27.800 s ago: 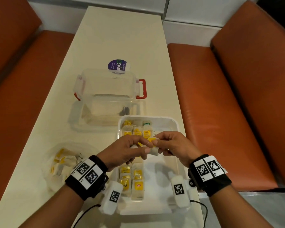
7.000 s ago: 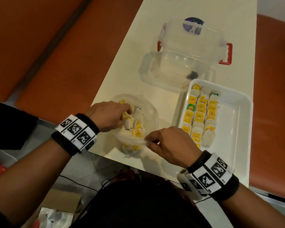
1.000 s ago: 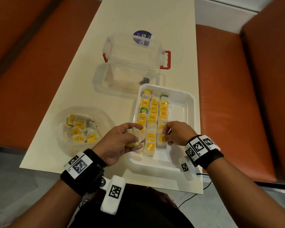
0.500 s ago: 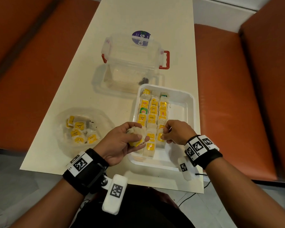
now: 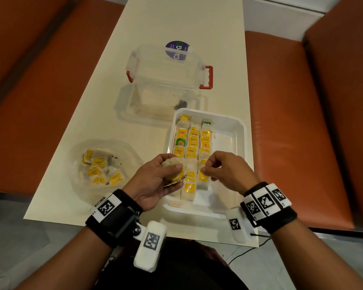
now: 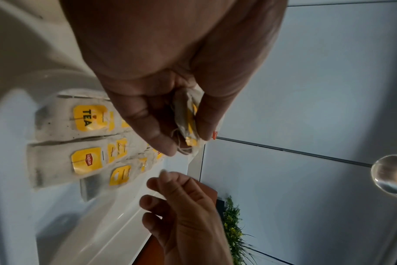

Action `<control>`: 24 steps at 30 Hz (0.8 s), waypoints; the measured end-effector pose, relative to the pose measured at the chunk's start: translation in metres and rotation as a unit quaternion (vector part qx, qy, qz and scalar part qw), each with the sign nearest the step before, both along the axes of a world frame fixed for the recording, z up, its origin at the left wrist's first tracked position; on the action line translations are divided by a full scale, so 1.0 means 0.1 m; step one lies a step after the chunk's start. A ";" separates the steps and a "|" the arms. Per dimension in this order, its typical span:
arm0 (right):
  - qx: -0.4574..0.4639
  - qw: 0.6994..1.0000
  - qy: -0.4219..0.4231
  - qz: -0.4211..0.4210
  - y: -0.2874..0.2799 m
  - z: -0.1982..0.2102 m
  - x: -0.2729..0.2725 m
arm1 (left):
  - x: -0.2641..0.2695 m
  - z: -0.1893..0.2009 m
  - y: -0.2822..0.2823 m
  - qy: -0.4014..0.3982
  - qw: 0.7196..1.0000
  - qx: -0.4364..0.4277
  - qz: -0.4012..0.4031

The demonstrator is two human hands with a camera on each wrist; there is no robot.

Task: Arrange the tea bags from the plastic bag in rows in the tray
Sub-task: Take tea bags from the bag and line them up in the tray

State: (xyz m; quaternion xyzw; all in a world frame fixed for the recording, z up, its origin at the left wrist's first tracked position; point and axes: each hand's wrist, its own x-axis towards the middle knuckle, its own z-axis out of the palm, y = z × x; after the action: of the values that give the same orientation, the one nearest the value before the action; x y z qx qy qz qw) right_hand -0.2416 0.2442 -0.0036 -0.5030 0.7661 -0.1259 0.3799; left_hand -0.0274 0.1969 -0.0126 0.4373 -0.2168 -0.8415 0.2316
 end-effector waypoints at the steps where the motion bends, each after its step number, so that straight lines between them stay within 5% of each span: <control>1: -0.014 0.999 -0.028 -0.012 0.02 0.06 0.04 | -0.02 0.00 0.00 -0.005 1.000 -0.004 0.000; 7: -0.038 0.984 -0.169 -0.043 0.11 0.34 0.23 | -0.19 0.01 0.03 0.004 1.000 0.003 0.030; 16: -0.051 0.979 -0.184 -0.071 0.06 0.25 0.25 | -0.37 0.03 0.06 0.013 0.998 -0.008 0.055; 24: -0.032 0.978 -0.194 -0.063 0.03 0.27 0.18 | -0.26 0.06 -0.01 0.011 0.999 -0.032 -0.041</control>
State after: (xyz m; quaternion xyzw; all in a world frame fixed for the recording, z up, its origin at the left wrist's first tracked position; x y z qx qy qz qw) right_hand -0.2240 0.2473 0.0231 -0.4319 0.7032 -0.2696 0.4963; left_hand -0.0531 0.1960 -0.0061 0.4109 -0.2583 -0.8479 0.2134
